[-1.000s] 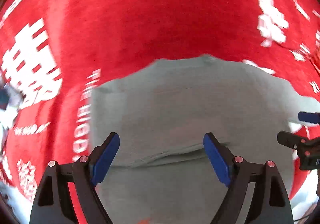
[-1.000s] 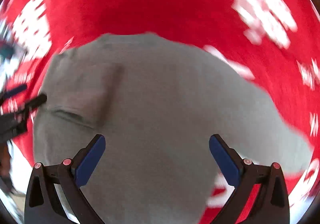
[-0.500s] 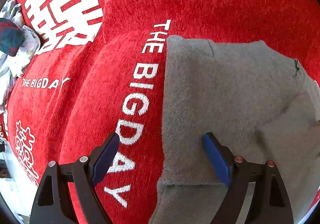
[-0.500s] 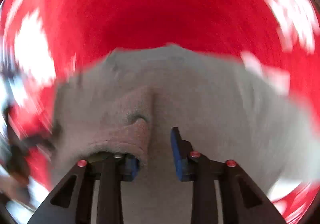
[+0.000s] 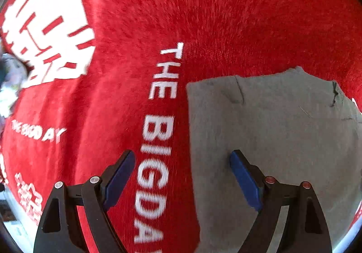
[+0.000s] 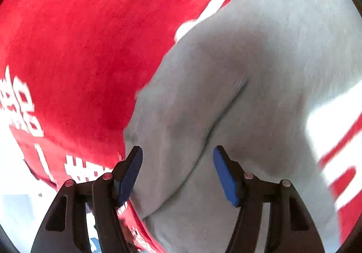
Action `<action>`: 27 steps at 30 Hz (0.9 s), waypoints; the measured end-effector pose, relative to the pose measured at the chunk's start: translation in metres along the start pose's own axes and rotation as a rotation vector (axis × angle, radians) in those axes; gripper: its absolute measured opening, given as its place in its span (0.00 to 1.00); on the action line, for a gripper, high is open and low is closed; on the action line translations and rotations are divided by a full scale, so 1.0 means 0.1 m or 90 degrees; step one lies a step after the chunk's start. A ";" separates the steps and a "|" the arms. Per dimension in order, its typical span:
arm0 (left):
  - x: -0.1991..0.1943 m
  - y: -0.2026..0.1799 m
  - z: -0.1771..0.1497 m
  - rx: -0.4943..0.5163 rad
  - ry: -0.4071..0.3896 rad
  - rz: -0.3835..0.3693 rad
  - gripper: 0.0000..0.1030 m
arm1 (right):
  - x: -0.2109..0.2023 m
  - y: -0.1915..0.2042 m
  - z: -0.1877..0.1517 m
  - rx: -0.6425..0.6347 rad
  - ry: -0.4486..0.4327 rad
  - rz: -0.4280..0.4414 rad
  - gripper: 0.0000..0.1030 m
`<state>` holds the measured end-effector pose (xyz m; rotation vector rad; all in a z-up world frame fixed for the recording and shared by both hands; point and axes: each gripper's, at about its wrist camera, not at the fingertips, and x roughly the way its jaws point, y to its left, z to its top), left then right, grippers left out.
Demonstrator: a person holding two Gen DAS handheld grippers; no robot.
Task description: Fold small clothes
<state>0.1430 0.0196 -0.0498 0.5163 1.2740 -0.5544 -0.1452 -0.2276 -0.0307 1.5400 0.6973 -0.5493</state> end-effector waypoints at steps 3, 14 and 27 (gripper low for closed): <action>0.05 0.08 0.09 0.023 0.012 -0.044 0.84 | 0.44 0.22 -0.56 0.004 0.076 0.024 0.67; 0.13 0.22 0.36 0.073 0.057 -0.214 0.08 | 1.48 0.61 -1.03 0.046 0.098 0.041 0.07; 0.16 0.46 0.32 0.182 0.051 -0.227 0.09 | 1.69 0.75 -1.55 -0.008 0.151 -0.019 0.24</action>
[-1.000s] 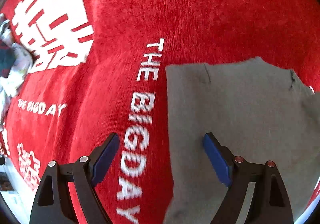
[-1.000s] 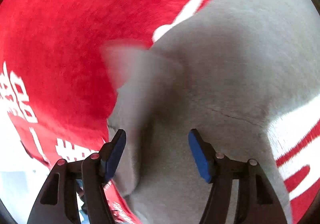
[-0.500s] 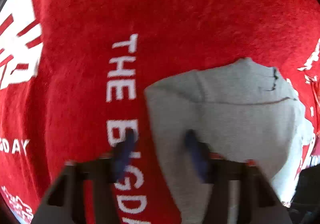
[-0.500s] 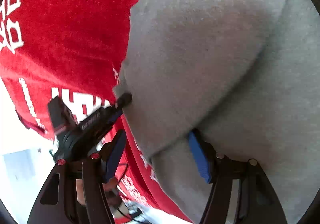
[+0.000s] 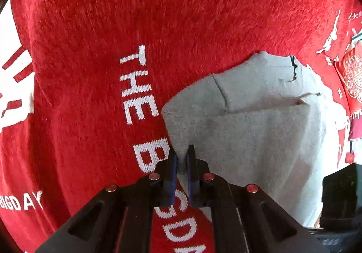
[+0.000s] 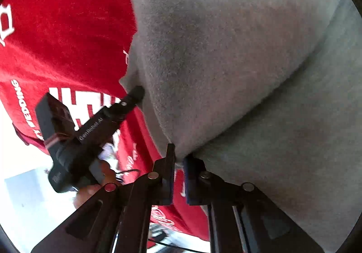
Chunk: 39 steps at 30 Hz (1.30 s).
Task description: Fold small clothes
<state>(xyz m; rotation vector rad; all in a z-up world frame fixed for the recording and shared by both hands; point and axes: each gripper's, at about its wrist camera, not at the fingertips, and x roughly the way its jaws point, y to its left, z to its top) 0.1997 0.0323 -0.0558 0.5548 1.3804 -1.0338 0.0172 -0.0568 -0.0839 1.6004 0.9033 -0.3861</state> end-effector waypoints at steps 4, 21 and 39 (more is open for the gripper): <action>-0.16 0.06 -0.01 0.008 -0.013 0.062 0.09 | -0.69 -0.07 0.13 -0.079 -0.067 -0.062 0.61; -0.03 -0.27 -0.14 -0.035 -0.041 0.122 0.09 | -2.07 -0.80 1.43 -0.046 -0.274 -0.249 0.07; -0.48 -0.20 -0.58 -0.068 -0.022 0.112 0.09 | -0.12 -0.33 0.17 0.007 0.016 0.049 0.44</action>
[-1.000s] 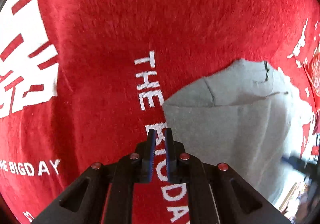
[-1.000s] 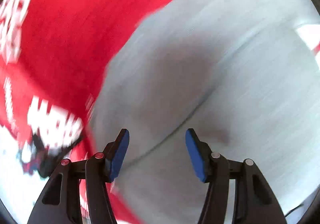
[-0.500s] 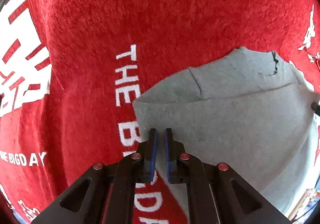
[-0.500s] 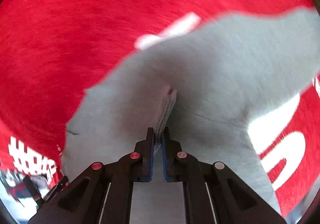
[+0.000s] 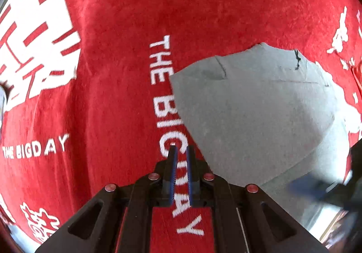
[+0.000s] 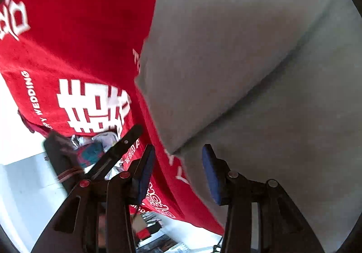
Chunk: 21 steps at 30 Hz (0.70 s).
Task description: Fold small clothes
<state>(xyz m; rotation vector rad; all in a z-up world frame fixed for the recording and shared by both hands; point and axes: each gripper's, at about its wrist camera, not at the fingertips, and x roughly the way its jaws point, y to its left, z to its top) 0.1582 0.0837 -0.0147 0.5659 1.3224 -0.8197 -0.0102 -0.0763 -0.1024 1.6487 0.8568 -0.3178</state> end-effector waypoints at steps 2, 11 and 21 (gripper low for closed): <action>0.00 0.05 -0.02 -0.014 0.001 -0.002 0.09 | 0.12 -0.02 0.05 0.005 -0.011 -0.002 0.22; -0.03 0.07 -0.16 0.021 0.005 0.030 0.09 | 0.21 -0.10 -0.15 0.007 0.007 -0.030 0.10; -0.08 -0.41 -0.15 0.054 0.003 0.038 0.09 | -1.23 -0.22 0.02 -0.104 -0.113 -0.147 0.64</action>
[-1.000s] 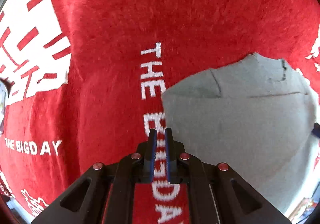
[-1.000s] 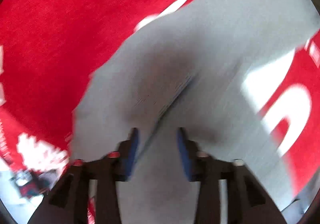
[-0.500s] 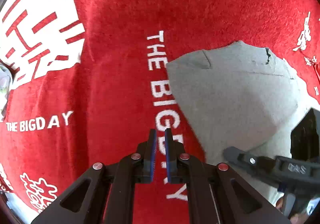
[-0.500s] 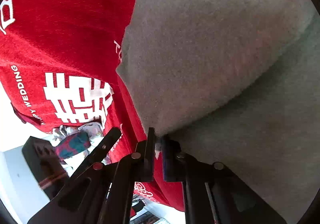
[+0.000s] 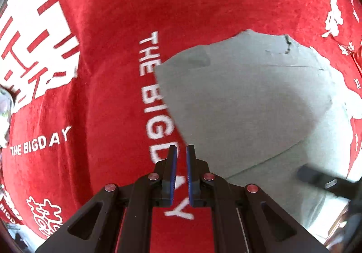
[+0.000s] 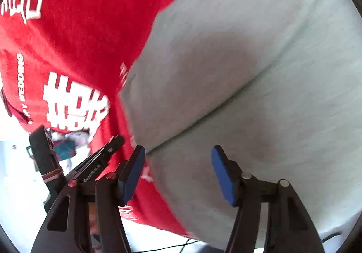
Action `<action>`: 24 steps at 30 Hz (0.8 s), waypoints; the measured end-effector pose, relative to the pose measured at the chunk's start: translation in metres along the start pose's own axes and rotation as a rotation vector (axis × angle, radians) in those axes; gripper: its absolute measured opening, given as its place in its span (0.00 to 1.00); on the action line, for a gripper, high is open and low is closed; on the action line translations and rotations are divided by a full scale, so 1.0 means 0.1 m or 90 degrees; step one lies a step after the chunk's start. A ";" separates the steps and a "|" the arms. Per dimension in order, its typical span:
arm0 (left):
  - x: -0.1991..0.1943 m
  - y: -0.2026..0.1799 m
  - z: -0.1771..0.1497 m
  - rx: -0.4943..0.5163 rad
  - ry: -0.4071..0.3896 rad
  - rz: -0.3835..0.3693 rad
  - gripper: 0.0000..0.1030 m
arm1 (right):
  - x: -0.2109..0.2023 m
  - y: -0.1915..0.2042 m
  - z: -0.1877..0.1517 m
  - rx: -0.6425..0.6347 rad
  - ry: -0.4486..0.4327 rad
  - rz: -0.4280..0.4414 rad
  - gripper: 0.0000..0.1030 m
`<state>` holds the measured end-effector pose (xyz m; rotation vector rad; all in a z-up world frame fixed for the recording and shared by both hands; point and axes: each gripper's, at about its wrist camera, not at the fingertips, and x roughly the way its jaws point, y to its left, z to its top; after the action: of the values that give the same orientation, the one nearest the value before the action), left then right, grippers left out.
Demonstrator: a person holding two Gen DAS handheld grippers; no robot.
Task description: Fold small clothes
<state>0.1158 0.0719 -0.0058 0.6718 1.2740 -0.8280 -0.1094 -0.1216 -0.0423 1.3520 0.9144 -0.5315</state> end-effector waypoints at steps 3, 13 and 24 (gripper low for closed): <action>0.00 -0.22 0.02 0.013 -0.001 -0.001 0.09 | -0.33 -0.35 0.16 0.014 -0.031 -0.026 0.64; 0.15 -1.13 0.14 -0.001 0.019 0.021 0.09 | -1.26 -1.45 0.76 0.068 -0.105 -0.057 0.78; 0.20 -2.48 0.48 0.046 -0.001 0.032 1.00 | -2.10 -2.72 1.31 0.203 -0.191 -0.079 0.80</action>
<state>-0.0635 -0.1071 -0.0129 0.7580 1.2251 -0.8365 -0.4093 -0.3340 -0.0381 1.4535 0.6873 -0.9810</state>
